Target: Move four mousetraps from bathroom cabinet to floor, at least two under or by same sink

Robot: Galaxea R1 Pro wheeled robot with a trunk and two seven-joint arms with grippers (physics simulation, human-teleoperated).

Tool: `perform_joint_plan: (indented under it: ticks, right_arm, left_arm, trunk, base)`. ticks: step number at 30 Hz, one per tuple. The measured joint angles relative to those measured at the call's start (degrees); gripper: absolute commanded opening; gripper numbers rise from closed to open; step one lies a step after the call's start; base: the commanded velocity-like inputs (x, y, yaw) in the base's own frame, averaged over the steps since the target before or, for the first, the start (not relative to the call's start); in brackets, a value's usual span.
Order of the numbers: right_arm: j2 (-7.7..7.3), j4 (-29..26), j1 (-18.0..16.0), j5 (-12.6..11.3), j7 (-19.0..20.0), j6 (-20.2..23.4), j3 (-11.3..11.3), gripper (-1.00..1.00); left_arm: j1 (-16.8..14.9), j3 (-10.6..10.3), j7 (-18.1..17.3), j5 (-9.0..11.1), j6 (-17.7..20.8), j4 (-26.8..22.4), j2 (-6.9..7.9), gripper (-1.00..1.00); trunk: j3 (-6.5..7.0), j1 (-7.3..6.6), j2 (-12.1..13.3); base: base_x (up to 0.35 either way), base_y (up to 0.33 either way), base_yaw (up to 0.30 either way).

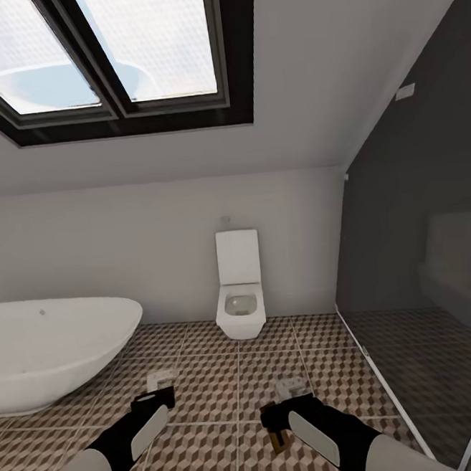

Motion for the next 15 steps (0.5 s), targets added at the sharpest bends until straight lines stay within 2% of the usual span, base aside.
perform_joint_plan:
  ticks: [2, 5, 15]
  right_arm:
    - [-0.01, 0.28, 0.00, 0.05, 0.11, -0.49, 0.02, -1.00]
    - [-0.02, 0.40, 0.00, 0.10, 0.13, -1.18, 0.11, -1.00]
    - [-0.09, 1.83, 0.00, 0.13, 0.15, -2.22, 0.59, -1.00]
  left_arm:
    - [-0.01, 0.05, -2.39, -0.30, -0.43, 3.02, -0.67, -1.00]
    - [-0.02, 0.07, -3.94, -0.35, -0.25, 4.22, -1.09, -1.00]
    - [-0.02, 0.17, -5.54, -0.26, -0.41, 5.45, -1.54, -1.00]
  trunk:
    - [-0.36, 0.44, -0.80]
    - [-0.90, 1.10, -2.01]
    - [-2.70, 3.30, -6.03]
  base:
    - [0.000, 0.000, 0.000]
    - [0.000, 0.000, 0.000]
    - [0.000, 0.000, 0.000]
